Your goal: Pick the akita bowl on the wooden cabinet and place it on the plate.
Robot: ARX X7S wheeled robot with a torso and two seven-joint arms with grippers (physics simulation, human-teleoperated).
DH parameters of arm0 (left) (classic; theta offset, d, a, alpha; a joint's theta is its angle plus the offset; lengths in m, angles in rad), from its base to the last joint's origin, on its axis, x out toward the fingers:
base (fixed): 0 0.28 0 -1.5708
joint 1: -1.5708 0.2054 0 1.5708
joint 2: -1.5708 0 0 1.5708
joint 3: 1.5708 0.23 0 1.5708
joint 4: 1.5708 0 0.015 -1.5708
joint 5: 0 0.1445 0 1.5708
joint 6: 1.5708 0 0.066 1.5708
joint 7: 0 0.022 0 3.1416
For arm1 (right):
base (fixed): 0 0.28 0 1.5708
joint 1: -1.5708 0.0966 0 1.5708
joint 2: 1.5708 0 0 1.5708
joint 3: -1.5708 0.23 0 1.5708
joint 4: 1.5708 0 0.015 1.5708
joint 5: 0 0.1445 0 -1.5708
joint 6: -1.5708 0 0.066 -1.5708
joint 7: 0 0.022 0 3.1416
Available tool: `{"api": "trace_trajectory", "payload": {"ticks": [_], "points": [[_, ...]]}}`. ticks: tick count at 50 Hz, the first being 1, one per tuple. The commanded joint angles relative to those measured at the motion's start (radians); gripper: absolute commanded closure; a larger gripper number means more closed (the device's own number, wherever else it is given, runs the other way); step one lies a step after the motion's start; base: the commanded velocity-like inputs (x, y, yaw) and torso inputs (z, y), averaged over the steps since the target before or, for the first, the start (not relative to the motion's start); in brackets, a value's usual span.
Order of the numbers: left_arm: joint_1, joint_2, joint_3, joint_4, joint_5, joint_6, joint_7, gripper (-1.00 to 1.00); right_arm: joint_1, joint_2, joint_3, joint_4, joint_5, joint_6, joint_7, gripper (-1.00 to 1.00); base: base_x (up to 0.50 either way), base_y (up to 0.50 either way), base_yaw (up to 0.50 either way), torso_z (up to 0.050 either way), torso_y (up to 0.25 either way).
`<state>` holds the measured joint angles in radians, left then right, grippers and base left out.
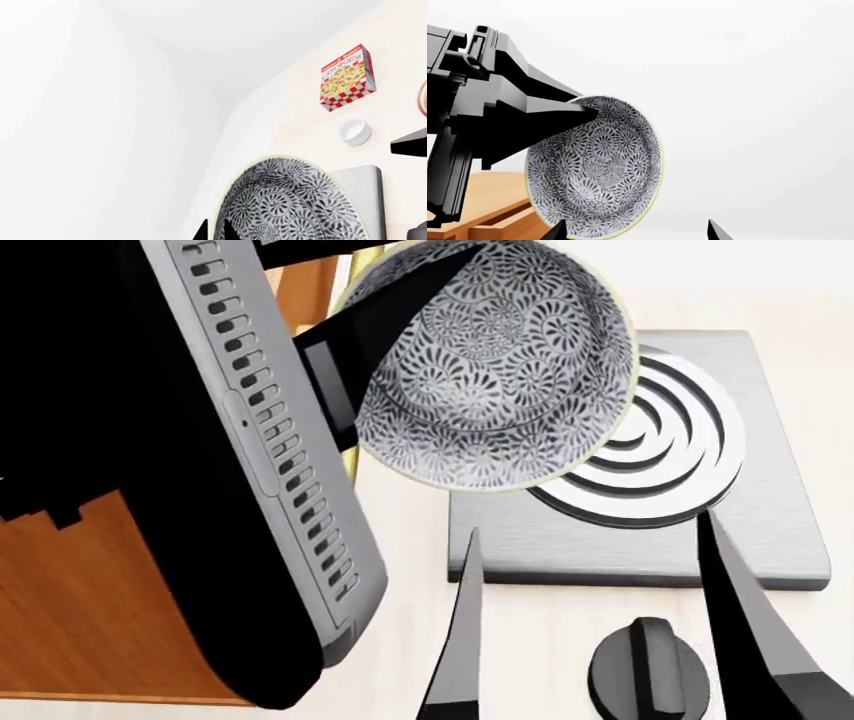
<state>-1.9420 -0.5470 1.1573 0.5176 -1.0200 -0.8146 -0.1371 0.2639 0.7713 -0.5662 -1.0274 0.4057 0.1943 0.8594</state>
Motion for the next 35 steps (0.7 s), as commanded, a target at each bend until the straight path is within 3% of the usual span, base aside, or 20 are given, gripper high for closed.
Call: {"api": "trace_trajectory", "payload": {"ticks": [1,35], "points": [[0.003,0.004,-0.037,0.012,0.022,0.001,0.012,1.0,0.07,0.001,0.007,-0.008,0.028,0.039,0.007,-1.0,0.0,0.0,0.0,0.0,0.0],[0.014,-0.034,-0.058,0.073,-0.017,-0.005,0.006,1.0,0.154,0.05,-0.054,0.001,0.068,0.014,0.076,-1.0,0.0,0.0,0.0,0.0,0.001]]}}
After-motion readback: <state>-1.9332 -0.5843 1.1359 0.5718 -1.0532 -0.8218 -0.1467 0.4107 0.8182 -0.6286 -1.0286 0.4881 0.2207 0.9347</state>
